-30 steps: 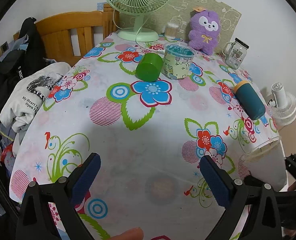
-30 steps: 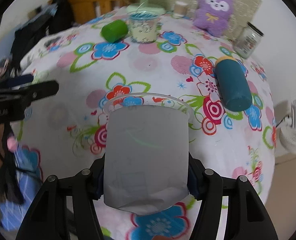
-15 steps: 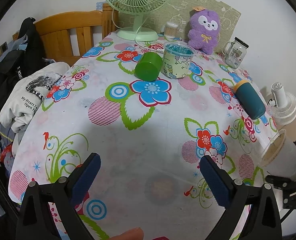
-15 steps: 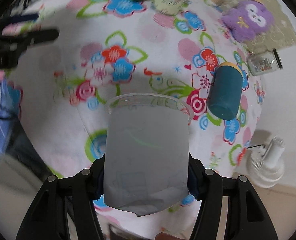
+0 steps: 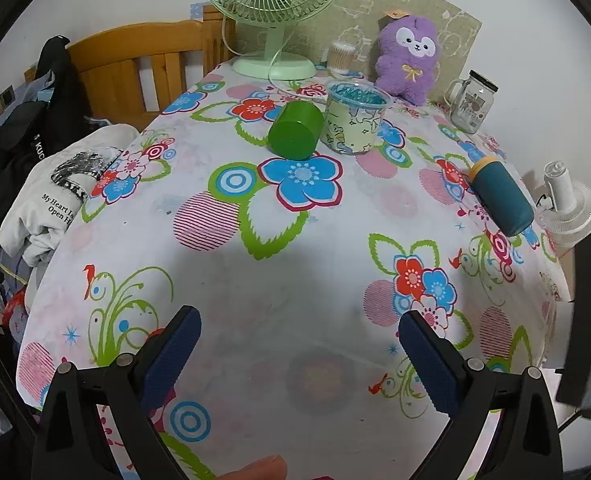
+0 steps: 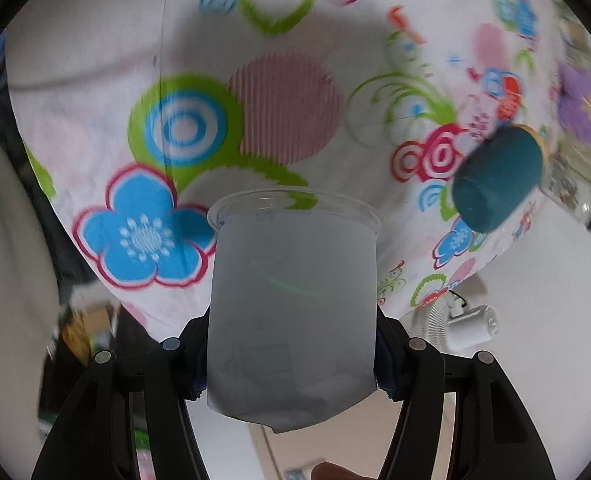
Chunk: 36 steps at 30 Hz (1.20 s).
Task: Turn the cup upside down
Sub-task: 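Roll the right tool to turn the held cup rim-down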
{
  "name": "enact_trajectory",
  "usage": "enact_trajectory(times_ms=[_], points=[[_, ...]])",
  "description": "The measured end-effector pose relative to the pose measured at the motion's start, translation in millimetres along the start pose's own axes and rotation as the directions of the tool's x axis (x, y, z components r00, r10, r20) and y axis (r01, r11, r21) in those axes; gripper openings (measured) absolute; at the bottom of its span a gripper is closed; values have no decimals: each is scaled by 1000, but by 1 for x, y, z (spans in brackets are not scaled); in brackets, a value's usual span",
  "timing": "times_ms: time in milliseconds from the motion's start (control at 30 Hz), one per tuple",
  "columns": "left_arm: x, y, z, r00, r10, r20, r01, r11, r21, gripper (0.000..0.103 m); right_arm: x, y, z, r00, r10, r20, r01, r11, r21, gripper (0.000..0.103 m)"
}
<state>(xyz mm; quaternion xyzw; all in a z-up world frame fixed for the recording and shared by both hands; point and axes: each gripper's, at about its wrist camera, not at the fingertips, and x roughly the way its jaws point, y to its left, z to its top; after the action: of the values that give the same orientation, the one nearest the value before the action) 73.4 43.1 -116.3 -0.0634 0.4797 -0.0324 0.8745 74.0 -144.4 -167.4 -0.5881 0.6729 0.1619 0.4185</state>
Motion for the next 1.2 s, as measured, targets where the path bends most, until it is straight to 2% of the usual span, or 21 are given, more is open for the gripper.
enact_trajectory(times_ms=[133, 300, 400, 533, 1200], points=[[0, 3, -1, 1000, 7, 1, -7, 1000, -6, 100, 12, 5, 9, 998, -15, -67, 10, 998, -67, 65], [1, 4, -2, 1000, 9, -2, -9, 1000, -5, 100, 12, 3, 20, 995, -25, -98, 15, 995, -101, 67], [1, 4, -2, 1000, 9, -1, -9, 1000, -8, 100, 7, 4, 29, 996, -40, -83, 31, 994, -106, 71], [1, 7, -4, 1000, 13, -1, -13, 1000, -12, 100, 0, 2, 39, 997, -41, -64, 34, 994, -106, 85], [-10, 7, -3, 1000, 11, 19, -10, 1000, -10, 100, -28, -17, 42, 997, -80, 14, 81, 996, -47, 86]])
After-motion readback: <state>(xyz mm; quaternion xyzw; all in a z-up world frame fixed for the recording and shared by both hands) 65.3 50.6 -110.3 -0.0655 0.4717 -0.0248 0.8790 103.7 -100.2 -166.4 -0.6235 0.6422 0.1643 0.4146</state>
